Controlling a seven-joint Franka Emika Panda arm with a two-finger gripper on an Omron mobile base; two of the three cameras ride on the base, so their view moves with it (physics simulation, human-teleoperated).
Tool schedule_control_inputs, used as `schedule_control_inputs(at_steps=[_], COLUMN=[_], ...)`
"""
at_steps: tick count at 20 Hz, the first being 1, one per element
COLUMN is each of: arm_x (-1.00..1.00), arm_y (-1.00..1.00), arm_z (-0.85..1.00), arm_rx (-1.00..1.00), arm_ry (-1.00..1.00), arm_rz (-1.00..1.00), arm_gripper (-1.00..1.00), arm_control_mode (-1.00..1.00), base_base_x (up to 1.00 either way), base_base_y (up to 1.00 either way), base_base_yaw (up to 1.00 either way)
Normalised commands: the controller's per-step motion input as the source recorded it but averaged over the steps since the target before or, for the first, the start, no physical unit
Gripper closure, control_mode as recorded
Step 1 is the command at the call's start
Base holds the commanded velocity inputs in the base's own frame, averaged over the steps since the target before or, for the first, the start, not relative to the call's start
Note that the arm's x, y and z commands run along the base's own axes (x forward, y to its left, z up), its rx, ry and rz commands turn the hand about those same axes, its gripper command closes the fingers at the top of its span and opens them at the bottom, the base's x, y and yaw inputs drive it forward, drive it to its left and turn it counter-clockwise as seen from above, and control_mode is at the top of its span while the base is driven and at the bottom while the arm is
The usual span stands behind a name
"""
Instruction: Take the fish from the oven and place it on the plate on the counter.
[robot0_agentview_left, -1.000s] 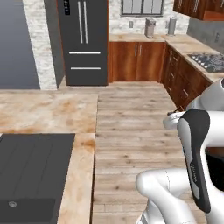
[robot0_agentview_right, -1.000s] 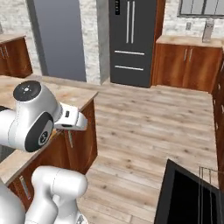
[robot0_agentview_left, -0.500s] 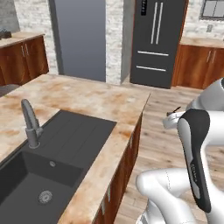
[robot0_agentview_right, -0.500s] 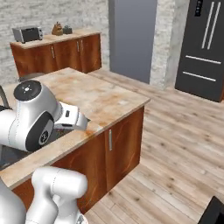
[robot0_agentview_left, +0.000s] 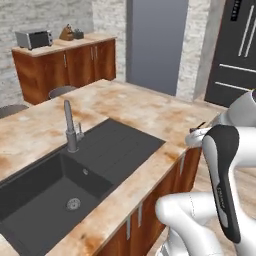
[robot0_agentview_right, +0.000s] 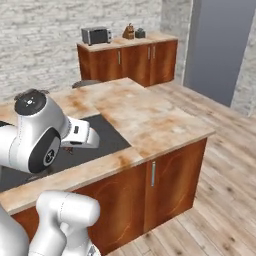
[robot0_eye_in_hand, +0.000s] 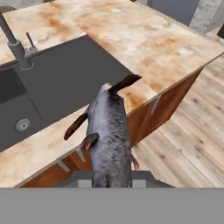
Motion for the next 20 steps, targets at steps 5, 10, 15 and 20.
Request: schedule_control_inputs(at_steps=[5,10,15,20], arm_x=[0.0,0.0,0.0,0.0], arm_y=[0.0,0.0,0.0,0.0], arm_z=[0.0,0.0,0.0,0.0], arm_rx=[0.0,0.0,0.0,0.0], arm_ry=[0.0,0.0,0.0,0.0], arm_rz=[0.0,0.0,0.0,0.0], arm_gripper=[1.0,1.0,1.0,1.0], arm_control_mode=[1.0,1.0,1.0,1.0], base_base_x=[0.51,0.25,0.02,0.36], base_base_y=[-0.59,-0.61,-0.53,-0.22], base_base_yaw=[0.43,0.46,0.69,0.59])
